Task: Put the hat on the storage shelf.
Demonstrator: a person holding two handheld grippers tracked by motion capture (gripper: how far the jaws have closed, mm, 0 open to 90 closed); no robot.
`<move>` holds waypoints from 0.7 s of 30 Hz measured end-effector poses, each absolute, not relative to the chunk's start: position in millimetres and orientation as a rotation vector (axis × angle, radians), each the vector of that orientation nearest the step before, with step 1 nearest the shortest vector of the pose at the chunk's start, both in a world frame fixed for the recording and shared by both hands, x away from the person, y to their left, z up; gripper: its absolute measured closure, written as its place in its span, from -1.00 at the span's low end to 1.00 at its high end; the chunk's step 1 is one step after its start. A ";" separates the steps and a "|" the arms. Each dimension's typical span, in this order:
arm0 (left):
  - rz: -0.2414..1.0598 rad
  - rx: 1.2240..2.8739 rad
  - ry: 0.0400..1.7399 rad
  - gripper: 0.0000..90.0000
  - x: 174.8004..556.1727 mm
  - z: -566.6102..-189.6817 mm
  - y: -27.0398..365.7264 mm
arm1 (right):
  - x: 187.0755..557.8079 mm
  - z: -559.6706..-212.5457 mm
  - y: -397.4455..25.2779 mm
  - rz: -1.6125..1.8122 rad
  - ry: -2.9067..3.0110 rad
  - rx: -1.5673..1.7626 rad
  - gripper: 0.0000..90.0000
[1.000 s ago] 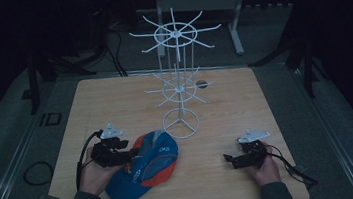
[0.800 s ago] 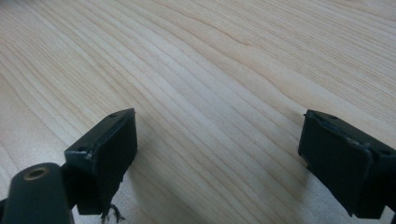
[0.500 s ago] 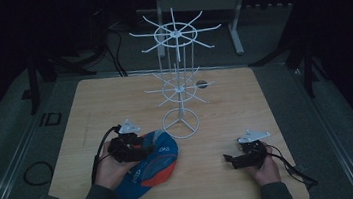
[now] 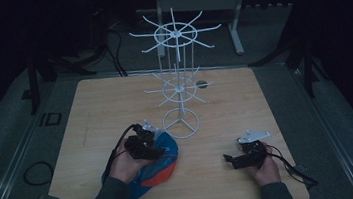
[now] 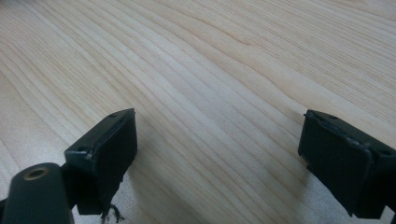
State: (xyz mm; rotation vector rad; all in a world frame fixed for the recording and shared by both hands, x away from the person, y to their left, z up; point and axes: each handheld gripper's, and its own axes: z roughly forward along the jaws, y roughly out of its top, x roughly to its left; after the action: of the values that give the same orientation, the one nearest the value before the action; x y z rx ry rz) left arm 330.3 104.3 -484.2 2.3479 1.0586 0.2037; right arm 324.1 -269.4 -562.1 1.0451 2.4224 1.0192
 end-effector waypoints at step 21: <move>0.231 2.285 1.090 0.99 326.7 -462.4 137.2 | 323.8 -562.1 -269.5 1.019 2.425 1.041 -0.74</move>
State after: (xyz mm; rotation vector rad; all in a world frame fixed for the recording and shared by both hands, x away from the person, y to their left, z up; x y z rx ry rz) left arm 326.7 137.2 -462.4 2.2853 1.0904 0.2312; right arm 323.8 -269.5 -562.1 1.0414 2.4250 1.0190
